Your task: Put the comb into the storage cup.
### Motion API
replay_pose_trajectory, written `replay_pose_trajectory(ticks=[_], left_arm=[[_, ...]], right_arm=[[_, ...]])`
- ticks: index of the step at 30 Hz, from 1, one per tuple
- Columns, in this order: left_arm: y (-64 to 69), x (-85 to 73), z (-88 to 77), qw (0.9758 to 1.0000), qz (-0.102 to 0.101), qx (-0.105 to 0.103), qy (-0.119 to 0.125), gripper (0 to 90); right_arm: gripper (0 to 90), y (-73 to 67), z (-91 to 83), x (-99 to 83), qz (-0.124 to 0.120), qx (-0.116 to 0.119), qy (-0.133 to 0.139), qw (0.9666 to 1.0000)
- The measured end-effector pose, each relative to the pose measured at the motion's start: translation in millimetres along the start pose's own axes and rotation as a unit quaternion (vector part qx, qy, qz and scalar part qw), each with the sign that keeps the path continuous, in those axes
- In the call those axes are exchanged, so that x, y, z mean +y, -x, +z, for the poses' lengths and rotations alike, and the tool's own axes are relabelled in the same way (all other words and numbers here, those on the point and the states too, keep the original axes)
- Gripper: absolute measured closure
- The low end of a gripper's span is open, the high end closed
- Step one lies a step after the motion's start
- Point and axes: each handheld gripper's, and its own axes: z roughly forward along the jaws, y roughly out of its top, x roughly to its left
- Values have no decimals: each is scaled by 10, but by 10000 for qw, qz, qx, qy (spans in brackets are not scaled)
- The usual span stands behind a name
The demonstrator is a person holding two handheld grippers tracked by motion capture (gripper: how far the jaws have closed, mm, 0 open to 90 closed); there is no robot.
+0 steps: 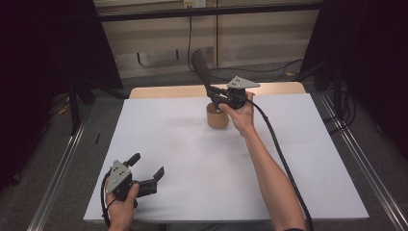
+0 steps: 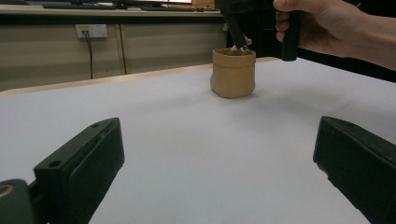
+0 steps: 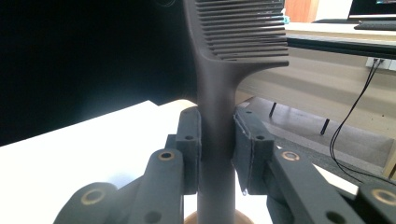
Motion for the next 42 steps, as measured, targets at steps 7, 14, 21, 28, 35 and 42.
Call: replay_pose_trajectory(ticks=[7, 14, 21, 28, 35, 42], left_arm=[[1, -1, 1, 10000, -36, -5, 27, 21], [-2, 4, -7, 10000, -9, 4, 57, 21], [1, 4, 0, 10000, 0, -7, 34, 21], [-9, 4, -8, 10000, -2, 8, 53, 21], [-1, 4, -6, 10000, 2, -8, 42, 21], [8, 3, 5, 10000, -17, -9, 59, 21]], right_arm=[[733, -2, 25, -45, -27, 1, -56, 10000], [733, -1, 23, -89, -42, 3, -67, 10000], [733, -8, 21, -93, -87, 8, -104, 9999], [733, -3, 33, -136, -91, 4, -152, 9998], [733, -6, 20, -200, -107, -7, -189, 9998], [733, 0, -13, -229, -149, -19, -248, 9996]])
